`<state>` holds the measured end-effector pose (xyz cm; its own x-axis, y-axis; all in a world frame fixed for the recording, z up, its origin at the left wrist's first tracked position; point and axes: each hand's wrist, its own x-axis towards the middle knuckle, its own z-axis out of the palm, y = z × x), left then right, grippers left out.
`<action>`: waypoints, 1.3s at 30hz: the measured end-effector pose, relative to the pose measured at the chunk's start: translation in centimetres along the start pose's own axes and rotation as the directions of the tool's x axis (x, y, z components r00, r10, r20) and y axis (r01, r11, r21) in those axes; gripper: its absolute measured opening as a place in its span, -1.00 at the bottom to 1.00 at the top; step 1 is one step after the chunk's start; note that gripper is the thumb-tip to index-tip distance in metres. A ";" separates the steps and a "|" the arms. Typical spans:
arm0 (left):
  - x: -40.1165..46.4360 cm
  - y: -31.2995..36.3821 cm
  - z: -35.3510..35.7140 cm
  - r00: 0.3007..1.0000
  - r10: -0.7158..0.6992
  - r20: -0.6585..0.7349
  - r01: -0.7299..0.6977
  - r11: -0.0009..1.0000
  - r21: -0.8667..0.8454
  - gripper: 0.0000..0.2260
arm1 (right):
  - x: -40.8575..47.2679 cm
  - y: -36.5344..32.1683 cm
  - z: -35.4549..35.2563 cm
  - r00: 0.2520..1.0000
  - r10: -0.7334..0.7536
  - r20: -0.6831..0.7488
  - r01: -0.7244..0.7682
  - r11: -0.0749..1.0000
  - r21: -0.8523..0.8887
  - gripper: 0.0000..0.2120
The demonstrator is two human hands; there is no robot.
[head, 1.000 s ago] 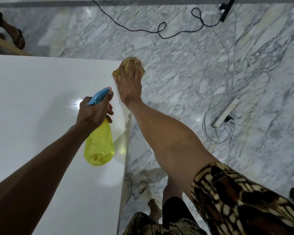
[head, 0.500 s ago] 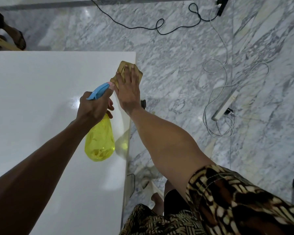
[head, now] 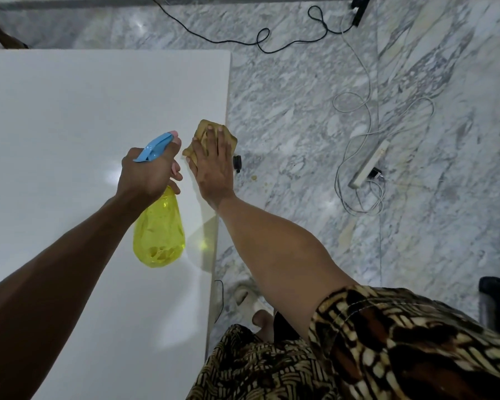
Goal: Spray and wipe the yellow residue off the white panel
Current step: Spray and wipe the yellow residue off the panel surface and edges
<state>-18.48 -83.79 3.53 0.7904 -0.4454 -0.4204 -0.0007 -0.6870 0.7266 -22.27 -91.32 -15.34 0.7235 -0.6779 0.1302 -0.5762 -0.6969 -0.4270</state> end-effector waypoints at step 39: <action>-39.7 -27.0 -4.8 0.979 -0.142 -0.146 0.128 0.987 -0.099 -0.77 | -44.7 -12.6 -2.6 0.945 0.002 0.327 0.026 0.996 -0.082 -0.47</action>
<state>-46.91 -44.79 3.24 0.8633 -0.2552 -0.4353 0.1609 -0.6785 0.7168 -48.33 -52.85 -13.39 0.8067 -0.5657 -0.1708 -0.5865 -0.7310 -0.3488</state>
